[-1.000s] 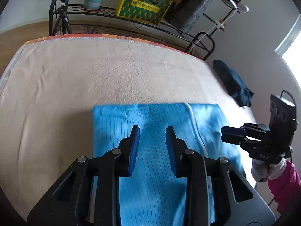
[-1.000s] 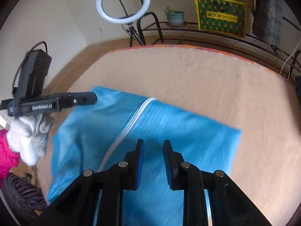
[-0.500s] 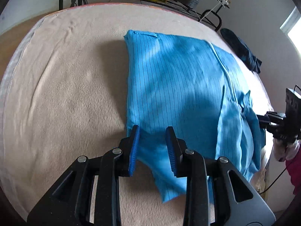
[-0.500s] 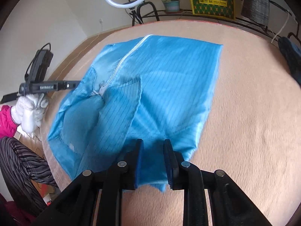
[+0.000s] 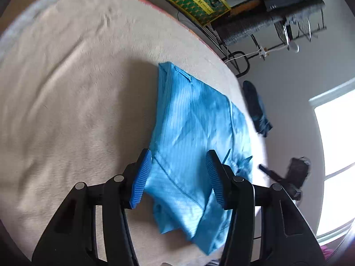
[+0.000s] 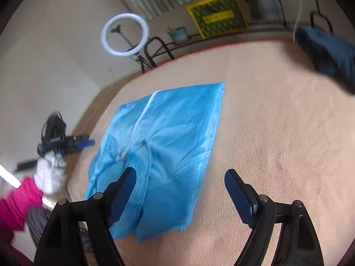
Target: Fold large clothes
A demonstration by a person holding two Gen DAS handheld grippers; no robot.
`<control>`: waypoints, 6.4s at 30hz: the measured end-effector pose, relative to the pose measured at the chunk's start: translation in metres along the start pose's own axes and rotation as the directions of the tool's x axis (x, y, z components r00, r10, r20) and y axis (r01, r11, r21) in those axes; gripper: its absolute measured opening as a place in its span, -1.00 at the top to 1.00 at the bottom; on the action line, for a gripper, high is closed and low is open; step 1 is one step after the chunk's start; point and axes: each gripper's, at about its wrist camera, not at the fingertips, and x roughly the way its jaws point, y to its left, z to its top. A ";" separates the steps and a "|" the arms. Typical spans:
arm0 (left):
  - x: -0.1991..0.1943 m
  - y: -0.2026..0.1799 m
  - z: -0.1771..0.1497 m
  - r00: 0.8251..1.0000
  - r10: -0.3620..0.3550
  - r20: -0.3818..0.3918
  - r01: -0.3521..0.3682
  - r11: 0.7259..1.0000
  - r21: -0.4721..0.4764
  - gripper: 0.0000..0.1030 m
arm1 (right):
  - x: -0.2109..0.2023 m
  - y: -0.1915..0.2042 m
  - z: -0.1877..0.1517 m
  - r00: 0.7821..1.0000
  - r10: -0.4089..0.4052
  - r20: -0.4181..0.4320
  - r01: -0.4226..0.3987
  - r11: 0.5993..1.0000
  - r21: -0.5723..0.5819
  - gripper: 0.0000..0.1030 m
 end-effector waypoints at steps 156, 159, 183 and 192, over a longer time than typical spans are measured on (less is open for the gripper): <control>0.357 -0.443 0.067 0.976 0.124 0.181 -0.210 0.765 0.609 0.28 | -0.221 -0.270 0.178 0.686 -0.697 0.211 0.668 0.718 0.199 0.32; 0.322 -0.457 0.049 0.972 0.108 0.210 -0.220 0.738 0.638 0.28 | -0.242 -0.232 0.166 0.677 -0.691 0.254 0.666 0.722 0.189 0.31; -0.033 -0.491 -0.161 0.906 -0.061 0.419 -0.291 0.629 0.721 -0.44 | -0.409 0.102 -0.010 0.623 -0.547 0.560 0.650 0.759 0.018 -0.11; -0.108 -0.503 -0.217 0.882 -0.129 0.454 -0.298 0.594 0.747 -0.67 | -0.438 0.161 -0.067 0.580 -0.522 0.626 0.670 0.743 -0.001 -0.34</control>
